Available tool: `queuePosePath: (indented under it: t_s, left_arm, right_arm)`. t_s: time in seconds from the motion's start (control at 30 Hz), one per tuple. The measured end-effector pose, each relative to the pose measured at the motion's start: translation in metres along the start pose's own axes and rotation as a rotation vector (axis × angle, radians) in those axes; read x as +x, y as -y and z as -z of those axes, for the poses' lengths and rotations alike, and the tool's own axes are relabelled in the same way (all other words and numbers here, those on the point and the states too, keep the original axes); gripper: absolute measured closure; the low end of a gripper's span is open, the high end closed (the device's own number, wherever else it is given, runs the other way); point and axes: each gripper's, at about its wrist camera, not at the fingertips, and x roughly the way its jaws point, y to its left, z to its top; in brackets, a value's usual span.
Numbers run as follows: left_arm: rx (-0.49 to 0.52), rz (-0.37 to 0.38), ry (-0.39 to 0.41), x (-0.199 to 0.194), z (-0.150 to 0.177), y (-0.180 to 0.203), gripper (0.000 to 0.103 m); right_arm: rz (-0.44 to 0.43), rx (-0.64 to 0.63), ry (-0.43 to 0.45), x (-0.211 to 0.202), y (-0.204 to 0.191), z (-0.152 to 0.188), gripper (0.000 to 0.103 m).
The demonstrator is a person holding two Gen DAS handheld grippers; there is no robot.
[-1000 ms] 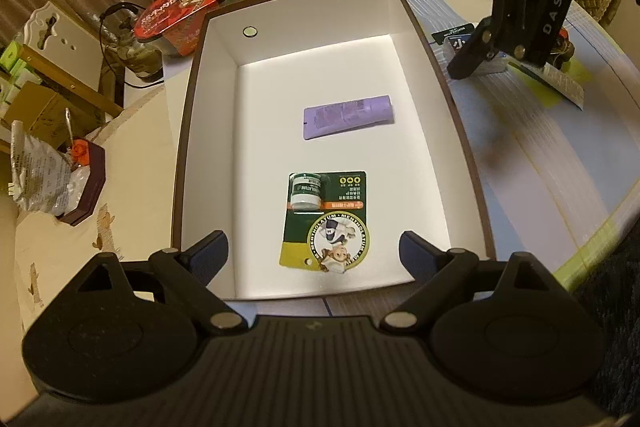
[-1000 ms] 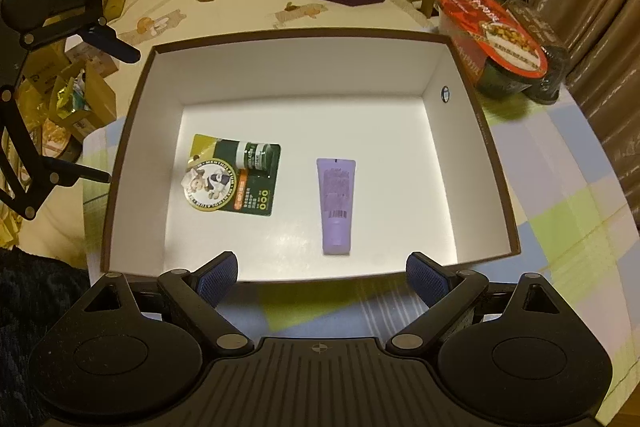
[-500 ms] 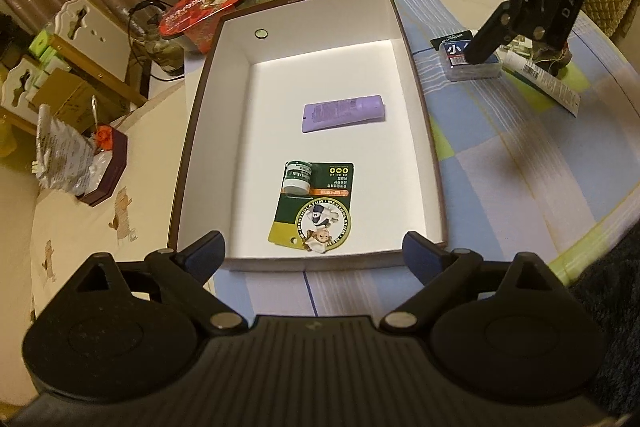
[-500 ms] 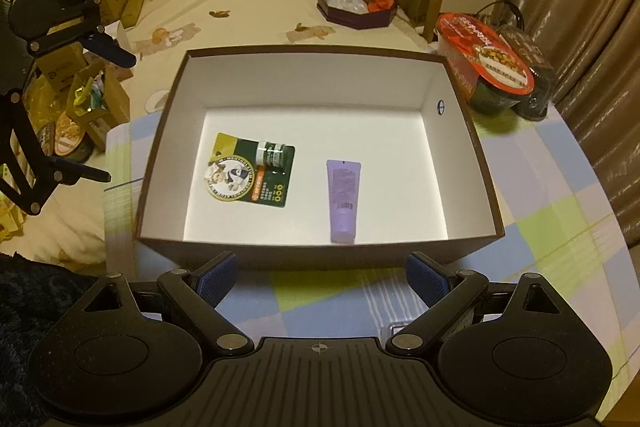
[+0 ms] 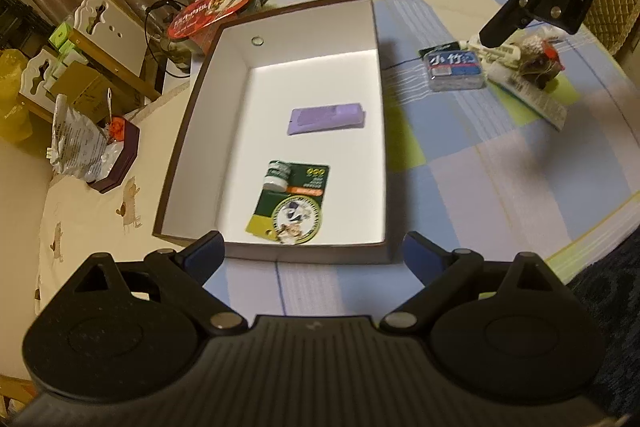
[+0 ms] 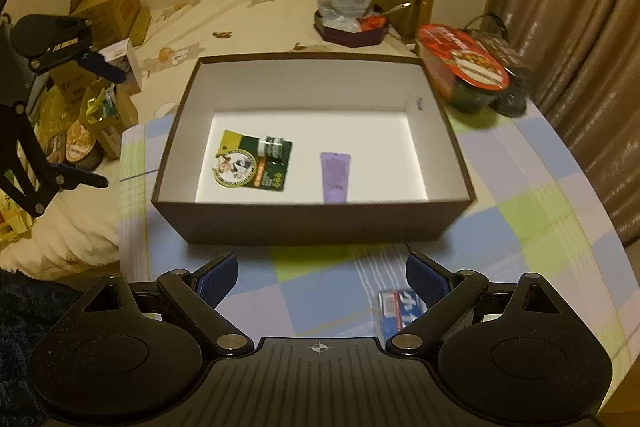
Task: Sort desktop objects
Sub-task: 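Move both grippers back from the box toward the remaining items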
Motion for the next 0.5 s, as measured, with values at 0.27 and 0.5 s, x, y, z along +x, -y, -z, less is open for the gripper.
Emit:
queuePosePath:
  t_s: [0.27,0.5]
  left_arm:
    - [-0.002,0.044,0.039,-0.003,-0.015,0.042,0.009]
    - [0.017,0.116,0.065,0.009,-0.038,0.086,0.009]
  right_arm:
    - [0.055,0.11,-0.003,-0.036,0.032,0.059,0.009]
    - [0.102,0.22,-0.017,-0.061,0.052,0.121,0.009]
